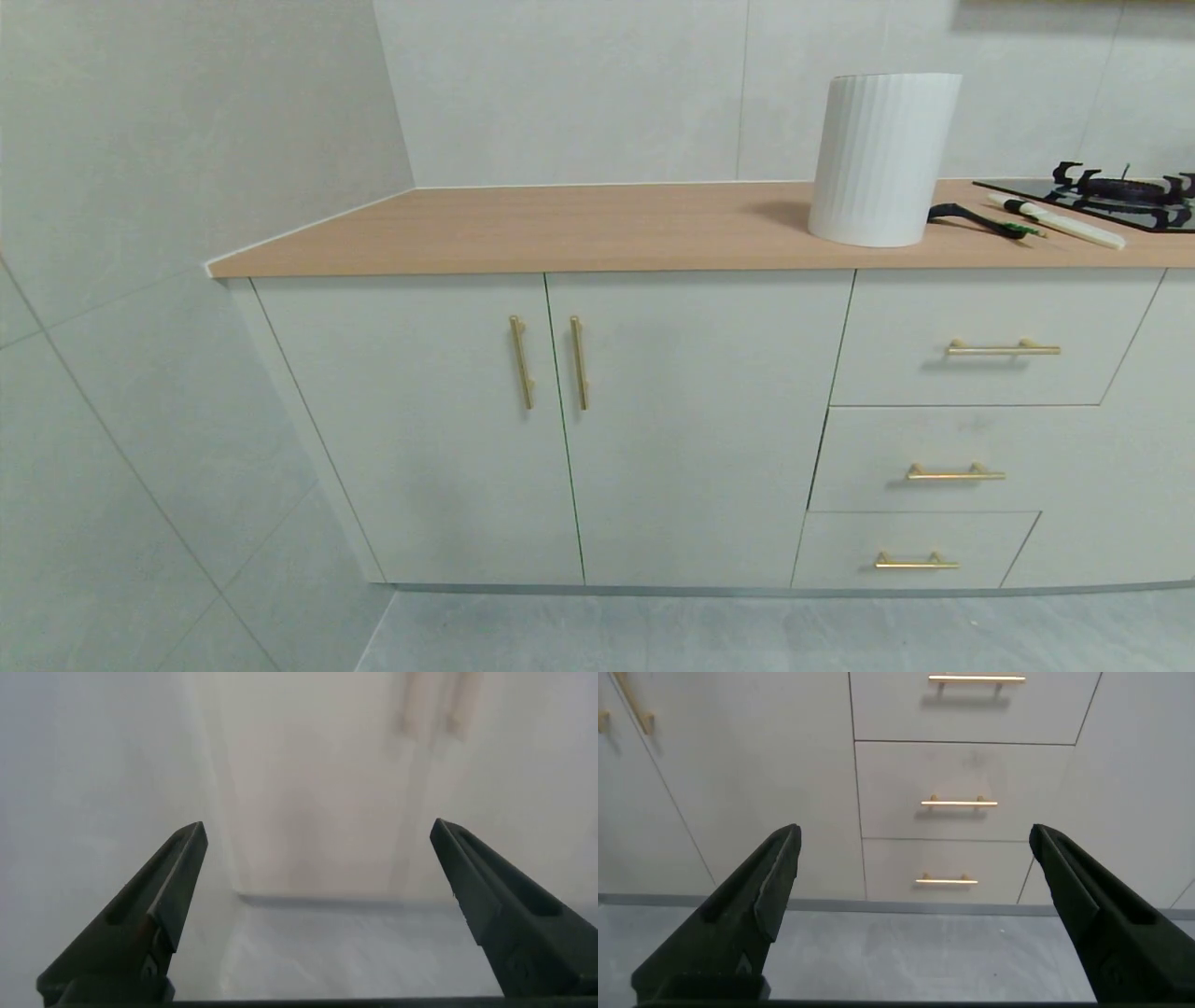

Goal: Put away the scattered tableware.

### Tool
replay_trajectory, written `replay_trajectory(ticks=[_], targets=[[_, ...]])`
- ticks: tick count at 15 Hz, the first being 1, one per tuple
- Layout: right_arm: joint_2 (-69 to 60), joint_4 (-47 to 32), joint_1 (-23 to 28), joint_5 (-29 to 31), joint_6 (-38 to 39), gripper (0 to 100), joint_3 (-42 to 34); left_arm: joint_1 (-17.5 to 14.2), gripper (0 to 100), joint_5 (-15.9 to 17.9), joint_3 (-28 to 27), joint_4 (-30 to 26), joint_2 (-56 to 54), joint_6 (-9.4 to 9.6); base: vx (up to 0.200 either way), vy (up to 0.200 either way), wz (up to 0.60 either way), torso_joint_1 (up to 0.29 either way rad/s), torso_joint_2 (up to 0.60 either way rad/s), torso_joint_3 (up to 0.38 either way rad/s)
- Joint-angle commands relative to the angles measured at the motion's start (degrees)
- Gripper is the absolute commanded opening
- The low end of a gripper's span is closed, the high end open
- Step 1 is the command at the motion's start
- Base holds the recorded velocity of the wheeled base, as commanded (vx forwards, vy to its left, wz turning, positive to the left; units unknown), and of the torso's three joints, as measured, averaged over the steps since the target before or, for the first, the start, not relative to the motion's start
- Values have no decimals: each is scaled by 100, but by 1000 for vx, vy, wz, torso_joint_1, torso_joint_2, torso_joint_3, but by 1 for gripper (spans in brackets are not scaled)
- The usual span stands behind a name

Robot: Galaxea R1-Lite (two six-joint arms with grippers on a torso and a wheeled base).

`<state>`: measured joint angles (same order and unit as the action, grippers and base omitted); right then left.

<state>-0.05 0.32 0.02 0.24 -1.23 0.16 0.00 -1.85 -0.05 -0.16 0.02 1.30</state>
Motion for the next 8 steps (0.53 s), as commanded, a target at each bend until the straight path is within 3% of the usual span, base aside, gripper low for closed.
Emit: replay_trajectory(ticks=[1,2,3,5,8], targets=[[14,-14,-2,-16,18,100,-16,0,100,10,5,-19,-2,1,0,0,0,0,0,0],[14,-14,-2,-16,18,100,-16,0,100,36,5,-11,-2,37,0,0,0,0,0,0],[5,-5,-2,-16,62,100,-16,0,100,62,5,-19,-2,186,0,0,0,0,0,0],[14,-14,-2,-51,53,100,-16,0,100,71,5,-11,-2,195,0,0,0,0,0,0],[5,-5,-2,-60,62,100,-16,0,100,71,5,7,-2,-148,0,0,0,0,0,0]])
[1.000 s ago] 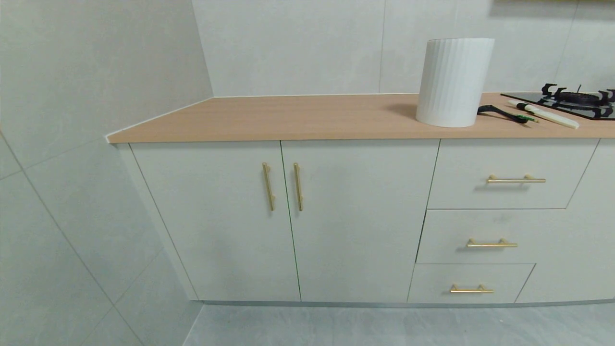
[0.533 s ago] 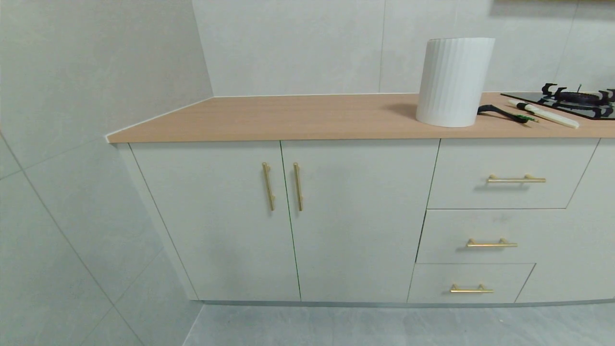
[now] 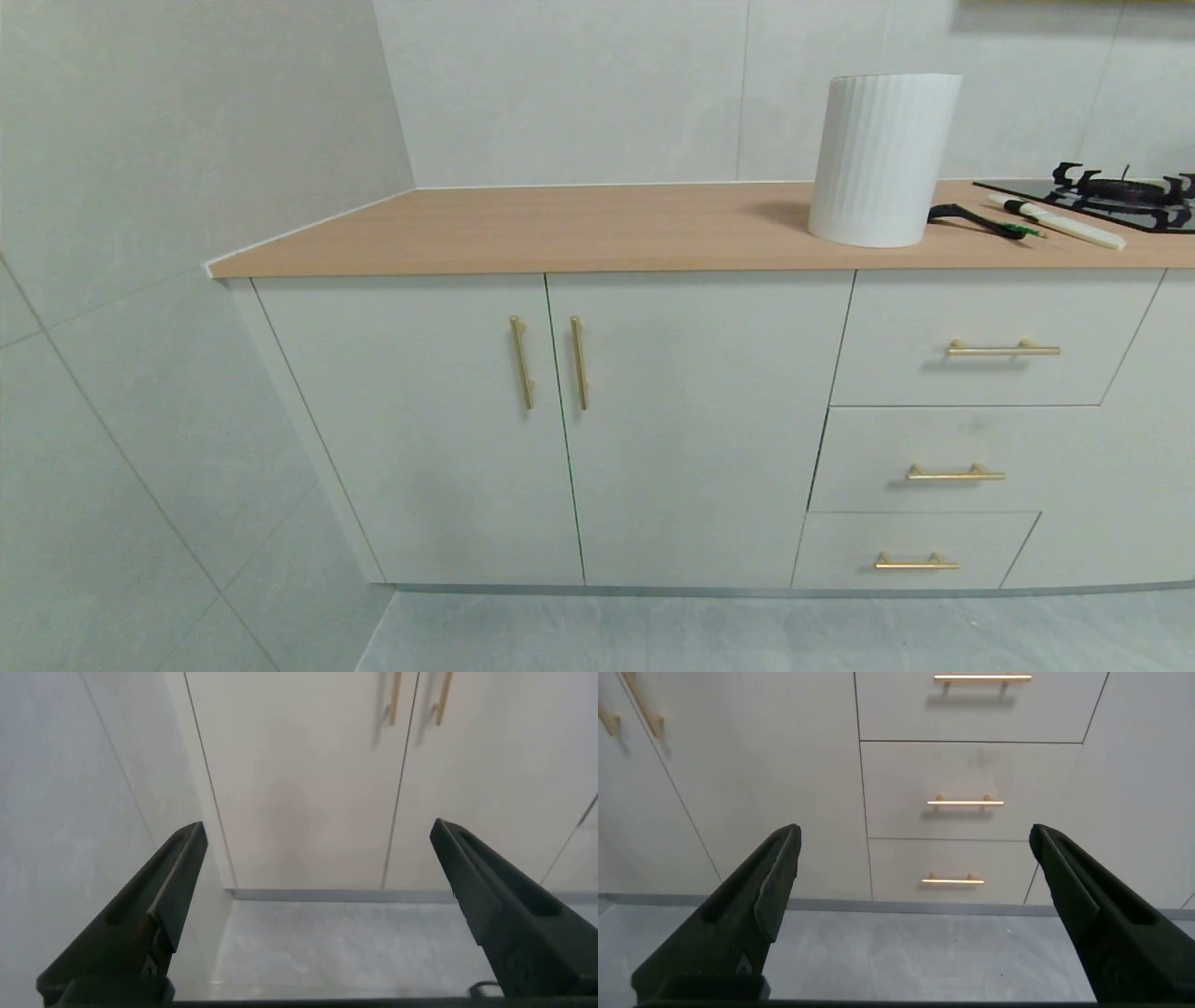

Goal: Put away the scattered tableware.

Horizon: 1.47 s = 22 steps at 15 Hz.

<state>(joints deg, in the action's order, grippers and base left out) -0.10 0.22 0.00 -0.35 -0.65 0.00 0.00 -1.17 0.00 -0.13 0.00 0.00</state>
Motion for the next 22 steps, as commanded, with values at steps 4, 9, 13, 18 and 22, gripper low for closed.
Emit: replay_trajectory(ticks=[4,9,13,18,22], targets=[[10,-4,0,-79,-32,100,0,0,100,3,0,-4,0,-9,0,0,0,0,0,0],[19,-4,0,-79,-23,100,0,0,100,12,0,-4,0,0,0,0,0,0,0,0],[19,4,0,-79,-14,100,0,0,100,3,0,-4,0,0,0,-150,0,4,2,-2],[19,4,0,-79,-14,100,0,0,100,12,0,-4,0,-9,0,-200,0,7,1,4],[10,4,0,-79,-6,100,0,0,100,3,0,-4,0,-9,0,-200,0,2,1,4]])
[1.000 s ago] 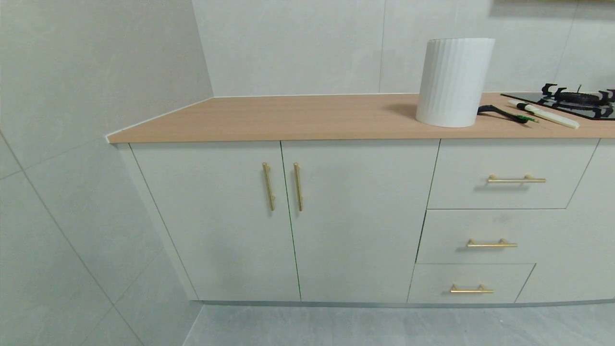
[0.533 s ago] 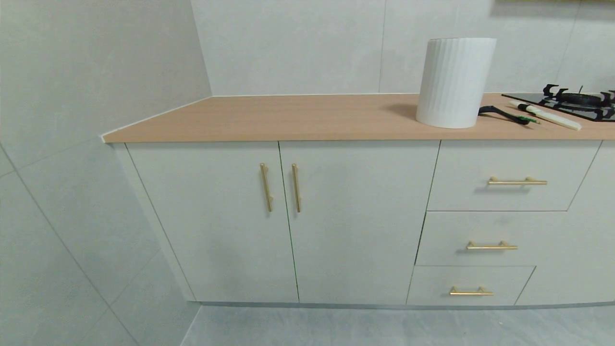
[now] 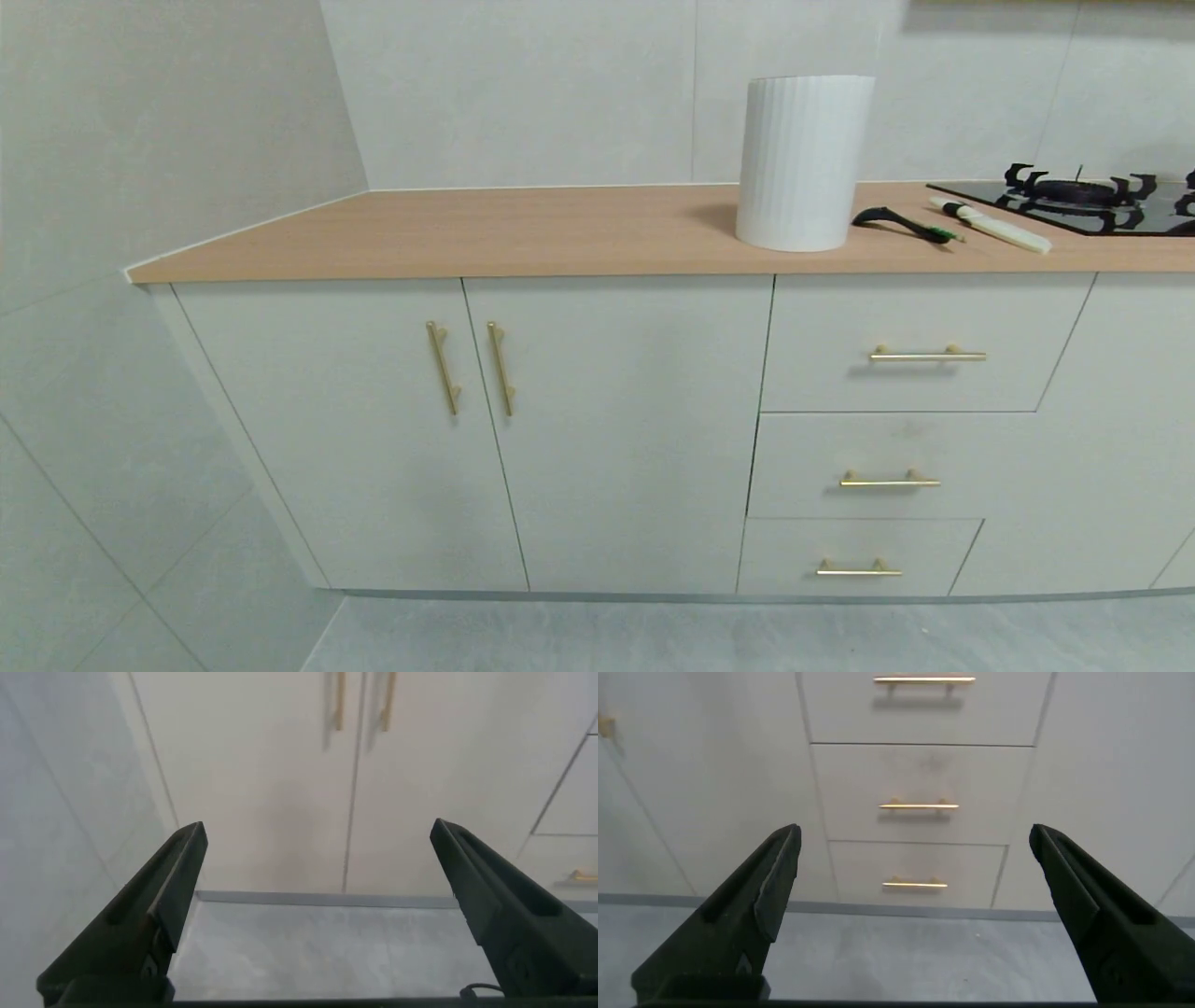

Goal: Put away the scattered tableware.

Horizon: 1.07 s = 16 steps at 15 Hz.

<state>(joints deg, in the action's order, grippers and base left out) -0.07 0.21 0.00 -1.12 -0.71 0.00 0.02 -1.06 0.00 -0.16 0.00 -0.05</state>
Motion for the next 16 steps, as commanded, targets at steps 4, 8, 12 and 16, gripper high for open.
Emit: replay_trajectory(ticks=[4,8,12,16], targets=[[7,6,0,-2,0,100,0,-2,100,1,0,-2,0,-4,0,-200,0,2,5,4],[7,6,0,-2,0,100,0,-2,100,-8,0,-2,0,-13,0,-100,0,2,0,2],[7,6,0,-2,18,100,0,-2,100,-8,0,-2,0,-4,0,0,0,0,0,0],[7,6,0,7,18,100,0,-2,100,-8,0,-2,0,-13,150,0,0,-1,4,2]])
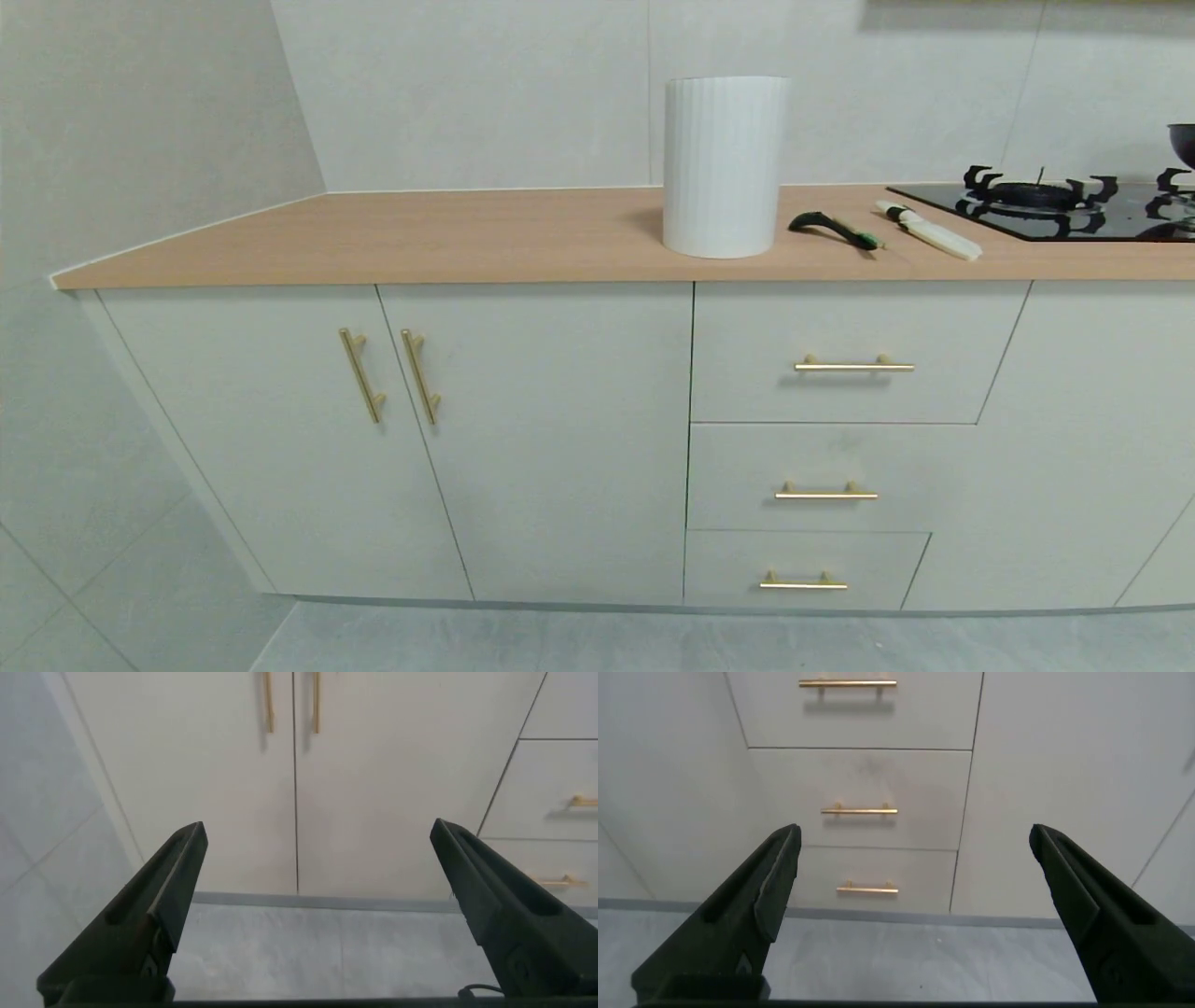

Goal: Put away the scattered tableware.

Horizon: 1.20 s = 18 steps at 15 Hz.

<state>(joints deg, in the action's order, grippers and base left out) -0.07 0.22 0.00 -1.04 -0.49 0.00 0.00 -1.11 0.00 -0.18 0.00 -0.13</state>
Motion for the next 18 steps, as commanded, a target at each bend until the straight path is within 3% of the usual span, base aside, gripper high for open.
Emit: replay_trajectory(ticks=[1,18], targets=[[7,4,0,7,-4,100,0,0,100,-3,0,1,0,-4,0,0,0,0,0,0],[16,-4,0,-2,-39,100,0,0,100,-3,0,1,0,-4,0,0,-35,0,0,0]])
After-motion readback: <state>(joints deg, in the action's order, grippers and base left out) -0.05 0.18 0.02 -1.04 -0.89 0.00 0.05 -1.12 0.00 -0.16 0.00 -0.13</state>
